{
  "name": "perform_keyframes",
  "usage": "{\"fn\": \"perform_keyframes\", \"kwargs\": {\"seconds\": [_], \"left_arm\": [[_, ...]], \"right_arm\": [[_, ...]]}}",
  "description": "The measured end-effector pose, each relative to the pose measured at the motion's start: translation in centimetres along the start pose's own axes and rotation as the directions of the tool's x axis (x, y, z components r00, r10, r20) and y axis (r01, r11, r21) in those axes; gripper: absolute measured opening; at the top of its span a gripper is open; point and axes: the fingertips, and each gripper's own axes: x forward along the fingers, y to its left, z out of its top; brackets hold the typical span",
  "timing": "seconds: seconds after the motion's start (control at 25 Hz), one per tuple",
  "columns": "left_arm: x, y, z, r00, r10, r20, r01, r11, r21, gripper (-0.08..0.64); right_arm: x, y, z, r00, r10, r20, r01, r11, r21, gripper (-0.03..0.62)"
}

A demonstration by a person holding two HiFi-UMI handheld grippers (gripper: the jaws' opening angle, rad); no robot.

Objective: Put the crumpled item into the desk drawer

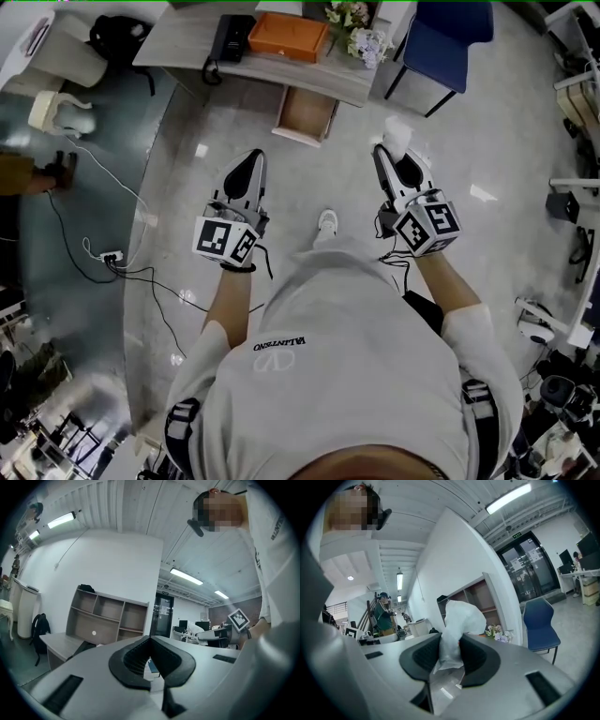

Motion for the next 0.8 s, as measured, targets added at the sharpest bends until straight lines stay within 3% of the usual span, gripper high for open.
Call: {"fn": "perform_keyframes", "kwargs": {"seconds": [0.48,0.8], "left_arm": [[4.9,1.3,0.2,0.999,0.053,-0.007,-0.053,0.998,0.019,-0.002],[8.1,4.5,-4.6,0.993,0.051,-0.106,-0.051,0.999,0.003,-0.002]], "right_arm": [[4.2,-4.1,-0.7,0.997,0.054,-0.051,-0.053,0.998,0.023,0.110],[7.2,-3.6,-3.9,0.987,0.075,-0.140,-0.073,0.997,0.019,0.110]]}}
